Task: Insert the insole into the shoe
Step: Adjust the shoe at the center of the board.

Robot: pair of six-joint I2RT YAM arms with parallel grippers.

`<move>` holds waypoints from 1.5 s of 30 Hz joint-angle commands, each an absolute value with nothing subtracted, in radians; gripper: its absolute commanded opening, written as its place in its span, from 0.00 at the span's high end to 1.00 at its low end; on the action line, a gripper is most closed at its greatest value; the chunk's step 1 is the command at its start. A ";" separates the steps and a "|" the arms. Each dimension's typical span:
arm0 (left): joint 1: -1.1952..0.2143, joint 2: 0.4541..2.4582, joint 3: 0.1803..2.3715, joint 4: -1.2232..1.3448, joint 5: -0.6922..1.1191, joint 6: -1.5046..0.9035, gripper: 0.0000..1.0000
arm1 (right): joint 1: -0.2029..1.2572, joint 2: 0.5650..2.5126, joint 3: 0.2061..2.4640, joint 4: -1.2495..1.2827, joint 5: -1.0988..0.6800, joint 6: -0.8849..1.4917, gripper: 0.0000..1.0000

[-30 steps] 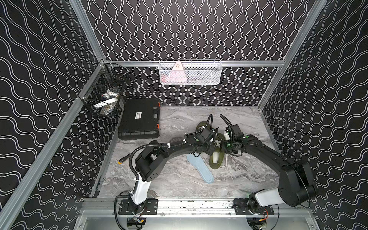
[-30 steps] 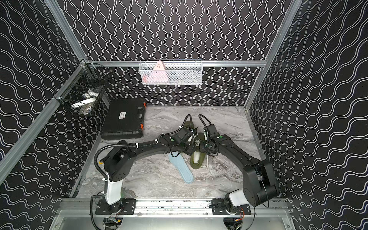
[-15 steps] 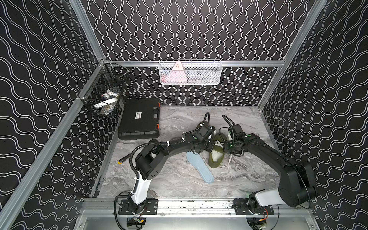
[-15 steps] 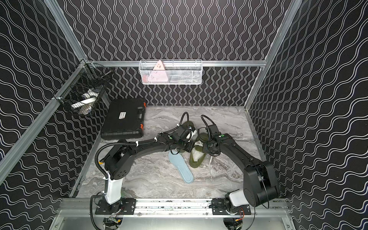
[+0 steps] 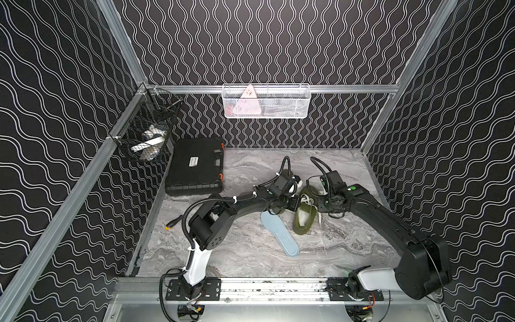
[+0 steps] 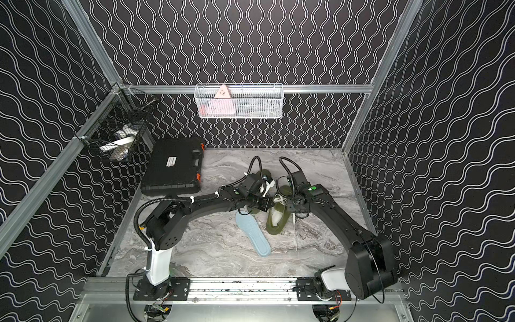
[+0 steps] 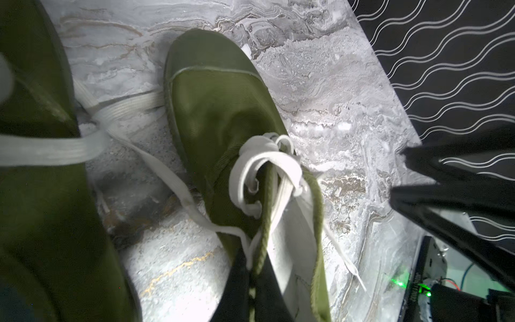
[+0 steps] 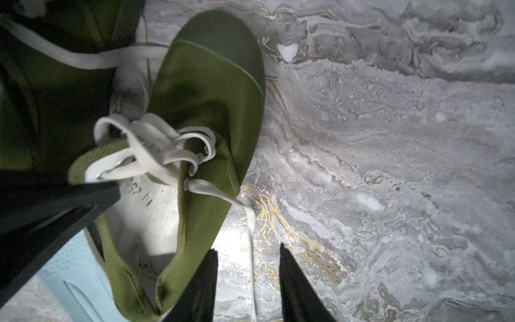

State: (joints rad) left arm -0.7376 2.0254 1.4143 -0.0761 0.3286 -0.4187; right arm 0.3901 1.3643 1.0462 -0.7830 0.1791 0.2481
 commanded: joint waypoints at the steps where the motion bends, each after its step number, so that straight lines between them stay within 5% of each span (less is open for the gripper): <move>1: -0.723 2.029 1.417 -0.011 0.401 -0.439 1.00 | 0.423 1.346 1.054 -0.759 0.203 0.106 0.64; 14: -0.669 2.040 1.359 0.102 0.552 -0.527 1.00 | 0.540 1.404 0.977 -0.484 0.043 -0.096 0.73; 21: -0.618 2.051 1.257 0.339 0.680 -0.690 1.00 | 0.537 1.392 0.857 -0.316 0.018 -0.150 0.68; 36: -0.607 2.062 1.257 0.344 0.707 -0.706 1.00 | 0.480 1.517 0.854 -0.248 -0.019 -0.171 0.56; 45: -0.603 2.071 1.262 0.340 0.713 -0.711 1.00 | 0.477 1.595 0.837 -0.181 0.113 -0.207 0.53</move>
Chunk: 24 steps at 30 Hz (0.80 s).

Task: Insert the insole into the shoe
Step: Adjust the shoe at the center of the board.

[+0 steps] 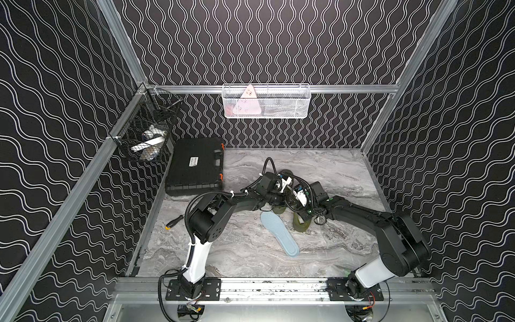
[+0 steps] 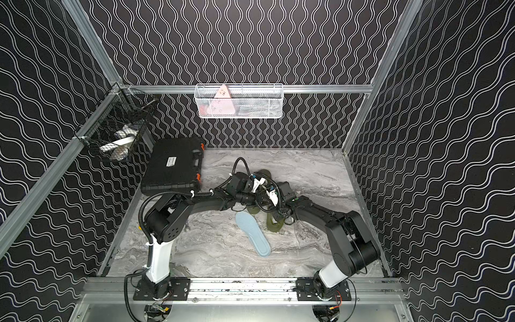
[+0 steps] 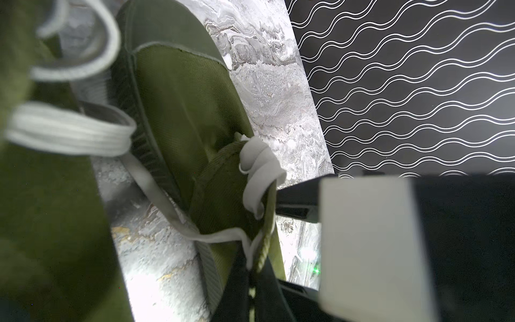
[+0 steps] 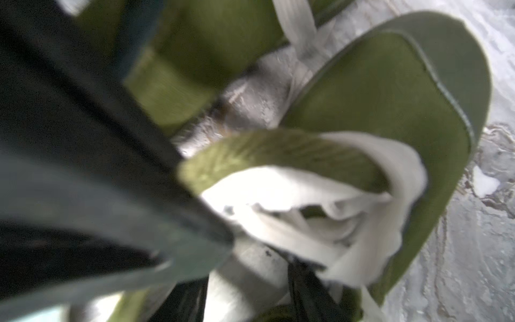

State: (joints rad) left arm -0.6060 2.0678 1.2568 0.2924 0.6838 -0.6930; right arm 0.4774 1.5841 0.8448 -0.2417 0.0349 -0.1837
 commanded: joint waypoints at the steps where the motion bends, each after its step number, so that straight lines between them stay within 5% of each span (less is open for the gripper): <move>1: -0.604 2.073 1.261 0.344 0.716 -0.713 1.00 | 0.476 1.596 0.830 -0.161 0.137 -0.204 0.54; 9: -0.603 2.088 1.250 0.376 0.729 -0.736 1.00 | 0.477 1.600 0.762 0.030 0.184 -0.226 0.68; 16: -0.602 2.083 1.261 0.337 0.723 -0.716 1.00 | 0.477 1.563 0.798 -0.029 0.161 -0.242 0.98; 24: -0.602 2.071 1.281 0.246 0.692 -0.649 1.00 | 0.476 1.504 0.867 -0.213 0.112 -0.233 1.00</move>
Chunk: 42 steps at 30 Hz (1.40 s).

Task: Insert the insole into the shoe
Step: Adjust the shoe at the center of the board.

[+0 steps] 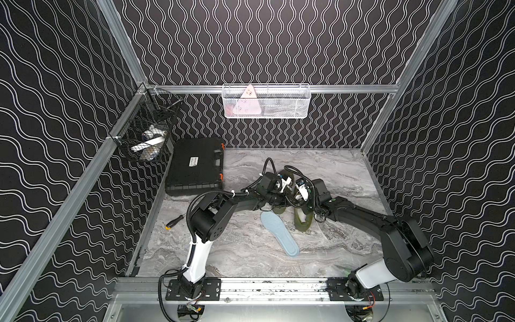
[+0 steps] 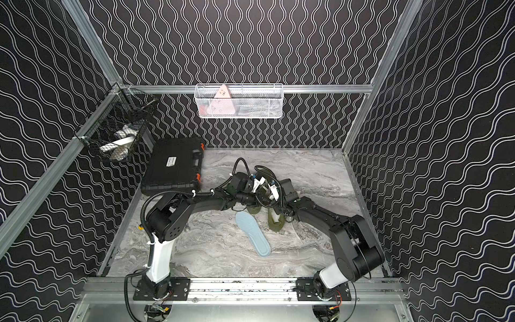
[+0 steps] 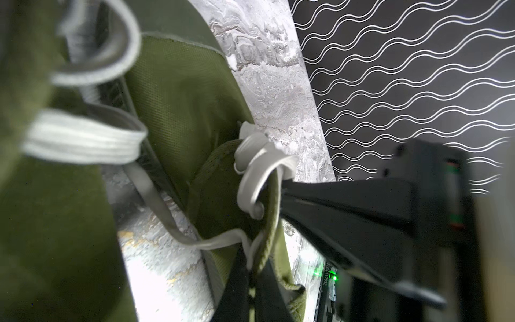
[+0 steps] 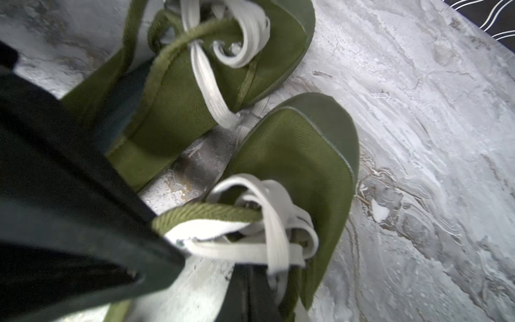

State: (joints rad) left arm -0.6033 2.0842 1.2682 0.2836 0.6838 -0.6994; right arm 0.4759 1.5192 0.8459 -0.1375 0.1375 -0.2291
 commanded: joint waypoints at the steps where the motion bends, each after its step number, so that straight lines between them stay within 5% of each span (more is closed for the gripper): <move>1: -0.602 2.067 1.282 0.225 0.684 -0.636 1.00 | 0.476 1.503 0.882 -0.246 0.109 -0.229 1.00; 20: -0.623 2.027 1.256 0.104 0.638 -0.539 1.00 | 0.378 1.524 0.971 -0.301 0.212 -0.061 1.00; 28: -0.644 2.031 1.249 0.105 0.628 -0.542 1.00 | 0.381 1.420 0.969 -0.231 -0.051 -0.033 1.00; 36: -0.647 2.019 1.251 0.099 0.629 -0.546 1.00 | 0.379 1.402 0.957 -0.282 -0.044 -0.003 1.00; 40: -0.647 2.011 1.230 0.168 0.649 -0.606 1.00 | 0.380 1.347 0.935 -0.334 0.004 0.084 0.79; 42: -0.648 2.010 1.215 0.209 0.648 -0.654 1.00 | 0.382 1.326 0.934 -0.386 0.014 0.132 0.59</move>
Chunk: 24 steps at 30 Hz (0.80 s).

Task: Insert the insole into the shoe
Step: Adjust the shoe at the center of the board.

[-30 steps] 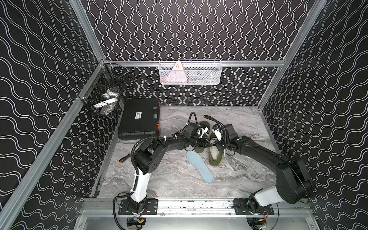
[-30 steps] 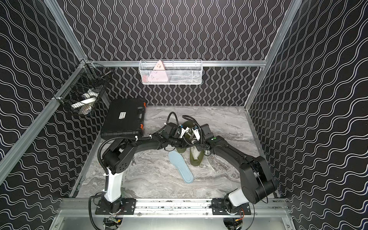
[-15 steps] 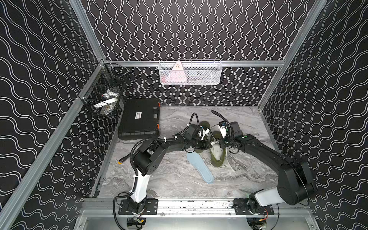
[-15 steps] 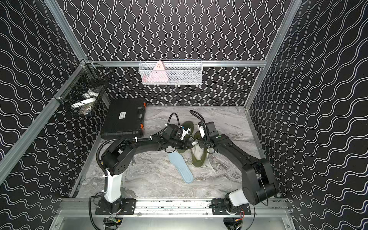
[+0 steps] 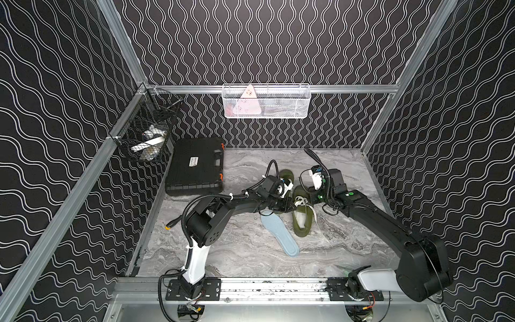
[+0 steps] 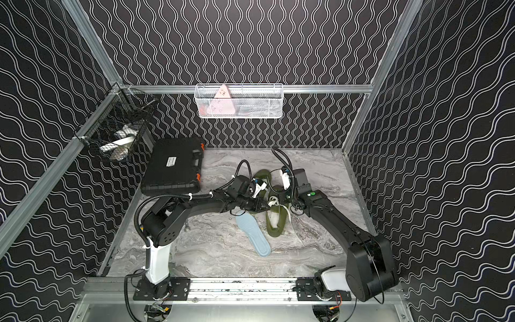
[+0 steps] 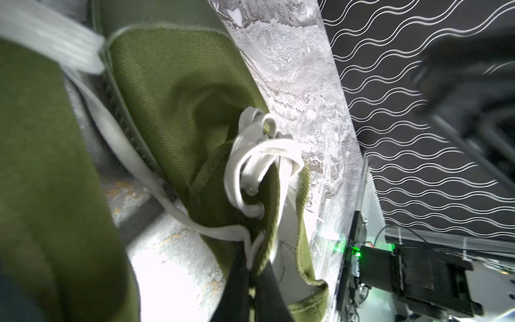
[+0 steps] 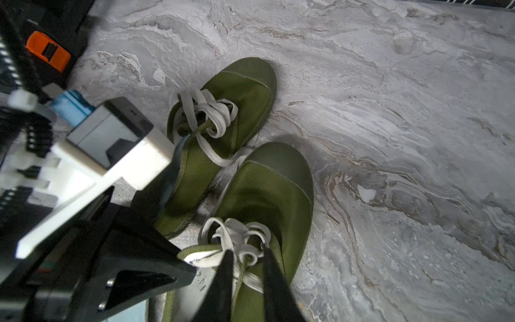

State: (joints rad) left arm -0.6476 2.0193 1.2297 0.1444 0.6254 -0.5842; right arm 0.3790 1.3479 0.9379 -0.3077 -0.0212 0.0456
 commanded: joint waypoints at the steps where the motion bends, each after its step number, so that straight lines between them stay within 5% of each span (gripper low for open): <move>1: -0.648 2.009 1.200 0.246 0.646 -0.688 1.00 | 0.382 1.322 0.941 -0.424 0.033 0.169 0.53; 7: -0.666 2.003 1.073 0.557 0.575 -0.964 1.00 | 0.392 1.311 0.943 -0.564 0.052 0.321 0.44; 14: -0.722 1.939 1.039 0.583 0.425 -1.001 1.00 | 0.413 1.286 0.974 -0.649 0.020 0.532 0.44; 24: -0.751 1.934 1.006 0.665 0.407 -1.087 1.00 | 0.413 1.123 0.764 -0.472 -0.103 1.067 0.55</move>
State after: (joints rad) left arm -0.7517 1.9301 1.0119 0.5545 0.3943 -1.0412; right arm 0.4114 1.1442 0.8253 -0.5652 -0.0391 0.8570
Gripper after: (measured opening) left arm 0.074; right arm 0.451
